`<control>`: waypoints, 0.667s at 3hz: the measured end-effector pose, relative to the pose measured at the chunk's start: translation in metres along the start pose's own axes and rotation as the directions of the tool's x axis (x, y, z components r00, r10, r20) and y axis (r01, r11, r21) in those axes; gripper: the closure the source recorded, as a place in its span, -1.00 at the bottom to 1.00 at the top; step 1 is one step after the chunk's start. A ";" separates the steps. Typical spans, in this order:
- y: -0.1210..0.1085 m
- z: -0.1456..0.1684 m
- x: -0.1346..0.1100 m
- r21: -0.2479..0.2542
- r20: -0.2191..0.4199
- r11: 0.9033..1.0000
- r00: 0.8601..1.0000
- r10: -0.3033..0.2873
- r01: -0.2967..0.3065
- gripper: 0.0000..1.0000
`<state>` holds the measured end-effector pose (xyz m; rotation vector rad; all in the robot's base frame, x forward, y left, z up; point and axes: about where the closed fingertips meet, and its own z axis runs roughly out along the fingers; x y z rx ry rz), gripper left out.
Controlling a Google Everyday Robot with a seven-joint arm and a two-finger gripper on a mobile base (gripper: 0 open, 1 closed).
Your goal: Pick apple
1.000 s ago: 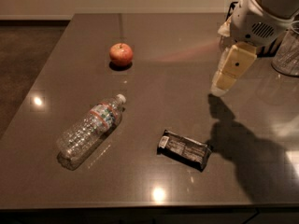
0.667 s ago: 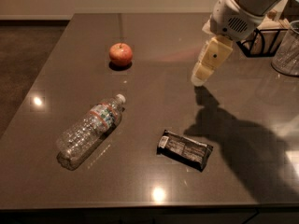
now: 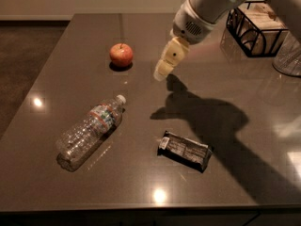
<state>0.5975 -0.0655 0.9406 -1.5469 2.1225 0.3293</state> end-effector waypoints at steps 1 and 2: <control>-0.028 0.036 -0.023 0.016 0.042 1.000 0.999 0.025 -0.025 -1.00; -0.062 0.060 -0.032 0.049 0.054 0.997 0.997 0.055 -0.058 -1.00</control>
Offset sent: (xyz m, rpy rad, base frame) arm 0.1248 0.0375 -0.0390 0.0637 -0.0595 -0.1240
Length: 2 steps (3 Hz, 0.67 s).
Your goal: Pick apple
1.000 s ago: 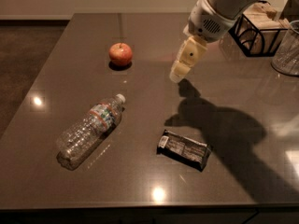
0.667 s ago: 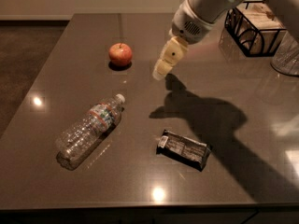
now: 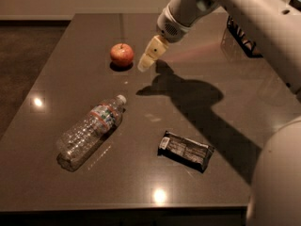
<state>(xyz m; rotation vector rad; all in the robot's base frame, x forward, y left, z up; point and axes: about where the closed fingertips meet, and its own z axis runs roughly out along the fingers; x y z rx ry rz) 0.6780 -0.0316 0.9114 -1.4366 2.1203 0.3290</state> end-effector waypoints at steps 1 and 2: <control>-0.019 0.025 -0.011 0.009 -0.001 1.000 1.000 0.009 -0.009 -1.00; -0.027 0.052 -0.027 -0.005 -0.009 1.000 1.000 0.009 -0.009 -1.00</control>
Offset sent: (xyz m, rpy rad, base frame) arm 0.0712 0.0571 -0.0303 -0.0060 0.0172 0.0004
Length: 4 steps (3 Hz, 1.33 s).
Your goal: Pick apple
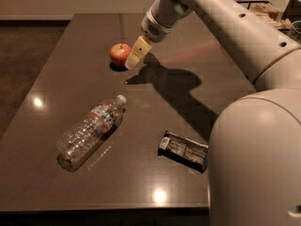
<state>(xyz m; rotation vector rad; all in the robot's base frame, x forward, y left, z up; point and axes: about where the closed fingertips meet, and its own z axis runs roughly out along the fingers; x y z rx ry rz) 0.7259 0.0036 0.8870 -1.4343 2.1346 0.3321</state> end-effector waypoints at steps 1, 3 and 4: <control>-0.003 0.019 -0.010 -0.017 -0.010 1.000 1.000 0.005 -0.005 -1.00; 0.000 0.041 -0.029 -0.057 -0.002 0.998 1.000 0.016 -0.016 -1.00; 0.005 0.047 -0.036 -0.092 0.010 0.996 1.000 0.019 -0.018 -0.65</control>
Offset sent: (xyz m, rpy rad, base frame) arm 0.0289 0.0395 -0.0140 0.0171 0.0568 0.0021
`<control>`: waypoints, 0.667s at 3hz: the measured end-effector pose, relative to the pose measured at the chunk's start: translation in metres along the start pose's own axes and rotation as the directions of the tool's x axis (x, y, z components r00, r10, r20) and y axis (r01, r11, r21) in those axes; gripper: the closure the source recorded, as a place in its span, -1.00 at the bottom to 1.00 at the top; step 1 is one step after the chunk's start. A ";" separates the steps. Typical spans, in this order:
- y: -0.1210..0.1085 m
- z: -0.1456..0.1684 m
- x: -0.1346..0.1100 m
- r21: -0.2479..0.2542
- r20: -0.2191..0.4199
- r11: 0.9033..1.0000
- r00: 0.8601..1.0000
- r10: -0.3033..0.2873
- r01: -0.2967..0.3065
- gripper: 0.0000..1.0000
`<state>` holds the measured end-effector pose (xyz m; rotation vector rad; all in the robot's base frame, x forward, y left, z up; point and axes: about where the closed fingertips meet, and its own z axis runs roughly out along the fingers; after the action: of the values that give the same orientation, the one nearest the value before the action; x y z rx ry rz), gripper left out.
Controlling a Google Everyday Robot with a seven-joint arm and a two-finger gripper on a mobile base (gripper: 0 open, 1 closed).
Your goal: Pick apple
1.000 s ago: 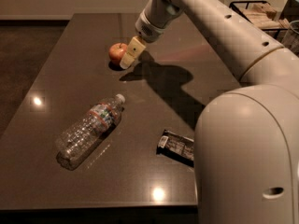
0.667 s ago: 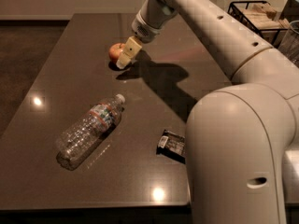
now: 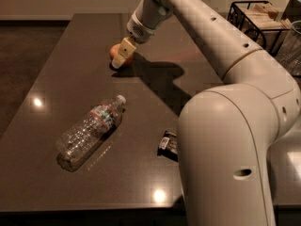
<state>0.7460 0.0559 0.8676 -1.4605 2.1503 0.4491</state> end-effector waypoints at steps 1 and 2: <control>0.003 -0.003 -0.004 -0.024 0.022 1.000 1.000 0.004 -0.004 -0.04; 0.003 -0.014 -0.006 -0.028 0.043 1.000 0.999 0.003 -0.002 0.45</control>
Offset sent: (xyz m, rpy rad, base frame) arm -0.0049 -0.0124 0.0351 0.0743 -0.0084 0.0111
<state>0.7422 0.0545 0.8826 -1.4500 2.1204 0.5095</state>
